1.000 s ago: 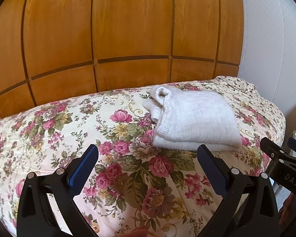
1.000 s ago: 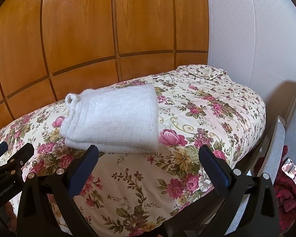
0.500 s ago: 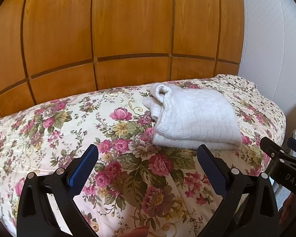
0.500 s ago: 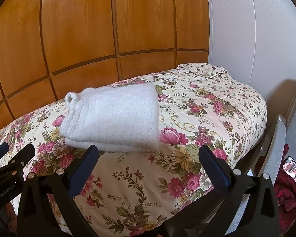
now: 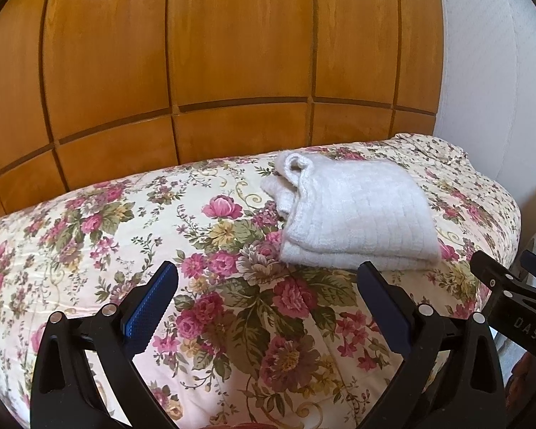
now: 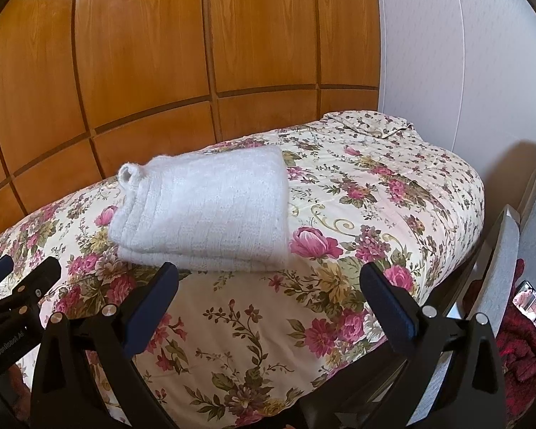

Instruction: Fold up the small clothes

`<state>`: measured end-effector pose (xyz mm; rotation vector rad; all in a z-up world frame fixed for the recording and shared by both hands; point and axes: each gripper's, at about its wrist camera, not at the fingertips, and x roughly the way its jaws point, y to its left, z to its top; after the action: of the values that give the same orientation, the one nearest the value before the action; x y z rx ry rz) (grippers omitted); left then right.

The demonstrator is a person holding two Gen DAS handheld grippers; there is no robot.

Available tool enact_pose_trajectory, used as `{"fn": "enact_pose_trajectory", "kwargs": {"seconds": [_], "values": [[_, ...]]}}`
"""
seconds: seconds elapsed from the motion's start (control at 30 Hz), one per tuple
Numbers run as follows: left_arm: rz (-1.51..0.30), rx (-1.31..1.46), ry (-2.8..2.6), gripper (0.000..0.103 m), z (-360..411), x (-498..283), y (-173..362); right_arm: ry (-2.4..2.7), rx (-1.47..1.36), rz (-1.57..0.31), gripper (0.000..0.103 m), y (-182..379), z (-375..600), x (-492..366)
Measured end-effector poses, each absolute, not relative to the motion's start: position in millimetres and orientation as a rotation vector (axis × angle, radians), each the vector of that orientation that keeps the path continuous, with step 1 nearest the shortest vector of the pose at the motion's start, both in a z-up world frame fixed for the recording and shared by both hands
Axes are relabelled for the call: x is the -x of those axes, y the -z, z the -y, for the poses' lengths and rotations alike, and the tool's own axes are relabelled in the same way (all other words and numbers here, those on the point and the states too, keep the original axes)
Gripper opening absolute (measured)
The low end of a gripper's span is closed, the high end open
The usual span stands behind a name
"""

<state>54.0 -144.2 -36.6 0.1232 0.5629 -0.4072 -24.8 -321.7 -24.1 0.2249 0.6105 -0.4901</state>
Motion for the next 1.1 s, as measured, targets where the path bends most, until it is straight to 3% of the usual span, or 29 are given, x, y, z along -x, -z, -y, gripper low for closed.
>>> {"fn": "enact_pose_trajectory", "kwargs": {"seconds": [0.77, 1.1], "values": [[-0.543, -0.153, 0.462, 0.099, 152.6, -43.2, 38.6, 0.491, -0.241, -0.635, 0.101, 30.5, 325.1, 22.7], [-0.665, -0.121, 0.455, 0.099, 147.4, -76.5, 52.5, 0.499, -0.266, -0.671, 0.101, 40.4, 339.8, 12.4]]}}
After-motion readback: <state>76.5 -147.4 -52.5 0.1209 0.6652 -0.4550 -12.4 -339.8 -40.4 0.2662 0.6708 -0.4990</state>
